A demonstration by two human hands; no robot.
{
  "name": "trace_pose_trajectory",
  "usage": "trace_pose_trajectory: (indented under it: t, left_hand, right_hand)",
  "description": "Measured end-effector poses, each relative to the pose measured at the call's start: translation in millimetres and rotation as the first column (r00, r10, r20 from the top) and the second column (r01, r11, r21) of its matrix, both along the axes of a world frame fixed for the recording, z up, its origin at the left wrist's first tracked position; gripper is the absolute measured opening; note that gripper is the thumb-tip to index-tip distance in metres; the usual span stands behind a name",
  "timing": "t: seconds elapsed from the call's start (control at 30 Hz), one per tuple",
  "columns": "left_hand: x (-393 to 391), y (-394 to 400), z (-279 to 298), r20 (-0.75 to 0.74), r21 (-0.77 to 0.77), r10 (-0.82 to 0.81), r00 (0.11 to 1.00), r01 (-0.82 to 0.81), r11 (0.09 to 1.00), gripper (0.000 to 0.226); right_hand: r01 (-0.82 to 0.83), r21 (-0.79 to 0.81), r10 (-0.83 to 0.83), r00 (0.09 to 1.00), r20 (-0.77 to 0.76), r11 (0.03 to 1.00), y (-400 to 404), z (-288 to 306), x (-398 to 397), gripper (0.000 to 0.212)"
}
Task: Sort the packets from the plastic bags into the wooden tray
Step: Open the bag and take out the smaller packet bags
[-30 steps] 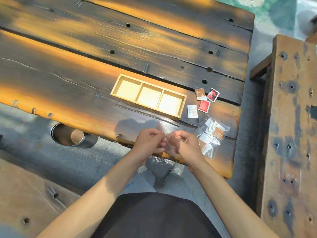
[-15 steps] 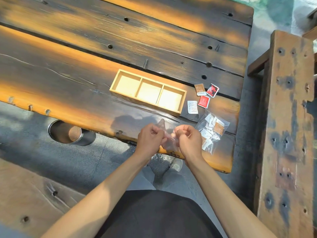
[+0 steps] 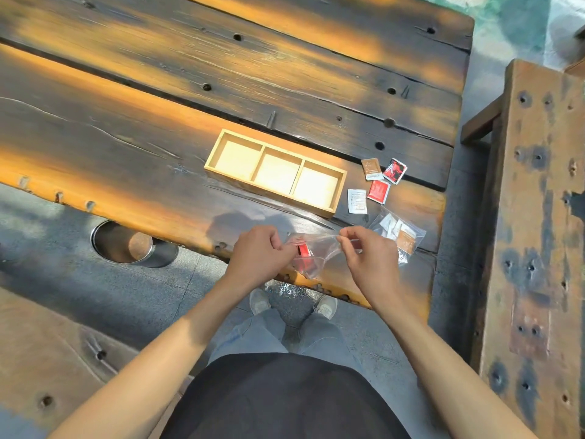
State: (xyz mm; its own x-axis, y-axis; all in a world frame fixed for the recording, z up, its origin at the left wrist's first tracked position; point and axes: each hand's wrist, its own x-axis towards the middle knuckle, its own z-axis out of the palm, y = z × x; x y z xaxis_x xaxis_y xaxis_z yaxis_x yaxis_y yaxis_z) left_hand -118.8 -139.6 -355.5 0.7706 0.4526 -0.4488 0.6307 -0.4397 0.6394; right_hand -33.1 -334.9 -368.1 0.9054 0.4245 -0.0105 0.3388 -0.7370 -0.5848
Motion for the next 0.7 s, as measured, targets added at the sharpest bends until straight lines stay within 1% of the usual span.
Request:
trace_pose_trajectory:
  t: [0.07, 0.13, 0.2, 0.27, 0.33, 0.4, 0.47, 0.53, 0.6, 0.63, 0.7]
  left_hand:
    - [2.6, 5.9, 0.7, -0.051, 0.047, -0.108, 0.993, 0.110, 0.993, 0.020]
    - [7.0, 11.9, 3.7, -0.105, 0.070, -0.223, 0.969, 0.231, 0.970, 0.017]
    - [12.0, 14.4, 6.8, -0.117, 0.077, -0.284, 0.952, 0.293, 0.953, 0.018]
    - [17.2, 13.4, 8.6, -0.101, 0.066, -0.276, 0.956, 0.284, 0.957, 0.021]
    - [22.7, 10.1, 9.1, -0.088, 0.010, -0.240, 0.967, 0.241, 0.970, 0.026]
    - [27.1, 7.7, 6.2, -0.075, -0.078, -0.188, 0.979, 0.183, 0.980, 0.032]
    - [30.0, 6.0, 4.0, -0.066, -0.156, -0.140, 0.988, 0.129, 0.979, 0.034]
    - [32.5, 4.2, 2.9, -0.062, -0.199, -0.114, 0.992, 0.099, 0.975, 0.034]
    - [35.3, 1.9, 3.3, -0.063, -0.225, -0.101, 0.993, 0.084, 0.971, 0.031]
    - [36.5, 1.4, 3.6, -0.063, -0.229, -0.100, 0.993, 0.083, 0.970, 0.030]
    - [38.8, 0.7, 3.0, -0.060, -0.239, -0.106, 0.993, 0.088, 0.967, 0.029]
  right_hand:
    - [-0.155, -0.046, 0.159, 0.982, 0.101, 0.987, -6.8, -3.1, 6.3, 0.007]
    - [-0.257, -0.050, 0.262, 0.957, 0.123, 0.965, -14.6, -6.7, 14.8, 0.010]
    - [-0.300, -0.043, 0.303, 0.948, 0.096, 0.953, -20.6, -7.5, 21.6, 0.010]
    - [-0.261, -0.009, 0.261, 0.965, 0.007, 0.965, -24.4, -9.8, 27.0, 0.011]
    - [-0.116, 0.095, 0.132, 0.973, -0.187, 0.989, -26.1, -11.3, 29.8, 0.016]
    - [0.067, 0.227, 0.018, 0.935, -0.353, 0.972, -28.4, -16.0, 27.5, 0.015]
    - [0.191, 0.288, -0.046, 0.896, -0.442, 0.938, -33.9, -29.6, 18.7, 0.017]
    - [0.202, 0.273, -0.045, 0.871, -0.490, 0.941, -40.0, -48.0, 5.8, 0.025]
    - [0.129, 0.212, 0.004, 0.845, -0.534, 0.969, -42.1, -63.7, -7.9, 0.043]
    - [0.098, 0.165, 0.015, 0.818, -0.575, 0.982, -40.8, -71.8, -14.9, 0.050]
    - [0.057, 0.128, 0.043, 0.744, -0.667, 0.990, -33.7, -87.2, -27.5, 0.058]
